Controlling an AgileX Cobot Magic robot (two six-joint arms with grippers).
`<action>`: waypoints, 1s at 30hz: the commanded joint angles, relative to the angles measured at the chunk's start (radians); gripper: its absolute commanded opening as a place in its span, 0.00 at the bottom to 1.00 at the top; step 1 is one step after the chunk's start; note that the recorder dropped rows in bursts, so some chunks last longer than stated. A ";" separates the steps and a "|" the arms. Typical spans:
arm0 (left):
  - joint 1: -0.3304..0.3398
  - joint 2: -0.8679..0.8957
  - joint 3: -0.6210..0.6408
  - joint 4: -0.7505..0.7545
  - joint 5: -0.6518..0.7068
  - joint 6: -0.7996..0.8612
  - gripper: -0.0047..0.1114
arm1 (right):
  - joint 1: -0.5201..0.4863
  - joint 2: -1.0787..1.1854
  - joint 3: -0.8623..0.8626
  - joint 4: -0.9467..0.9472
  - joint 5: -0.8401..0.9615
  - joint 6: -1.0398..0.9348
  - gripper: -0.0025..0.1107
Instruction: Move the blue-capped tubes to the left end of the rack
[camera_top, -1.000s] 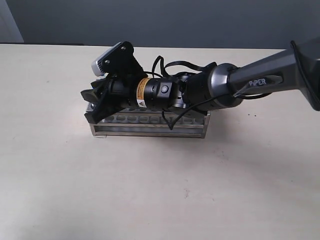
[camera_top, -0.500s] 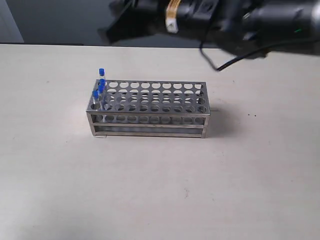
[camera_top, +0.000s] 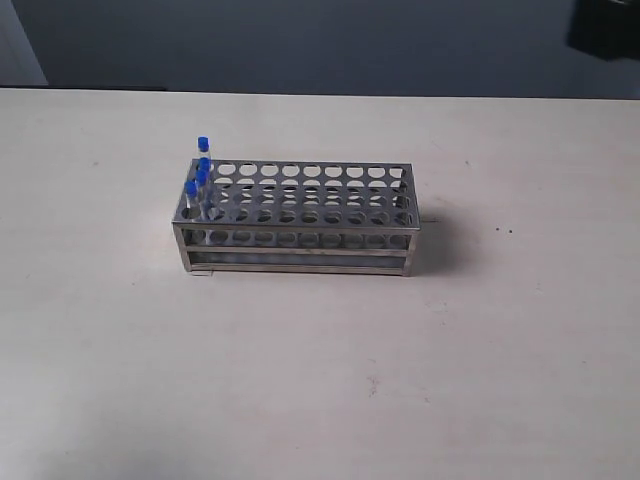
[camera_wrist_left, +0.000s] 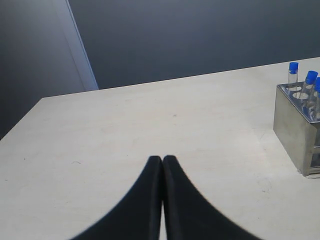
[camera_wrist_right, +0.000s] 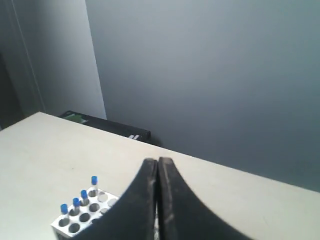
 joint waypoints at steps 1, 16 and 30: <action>-0.007 0.004 -0.002 -0.002 -0.013 -0.003 0.04 | -0.006 -0.172 0.064 0.099 0.074 0.003 0.02; -0.007 0.004 -0.002 -0.002 -0.013 -0.003 0.04 | -0.400 -0.535 0.273 0.187 0.160 -0.003 0.02; -0.007 0.004 -0.002 -0.002 -0.013 -0.003 0.04 | -0.599 -0.789 0.563 0.454 0.298 -0.442 0.02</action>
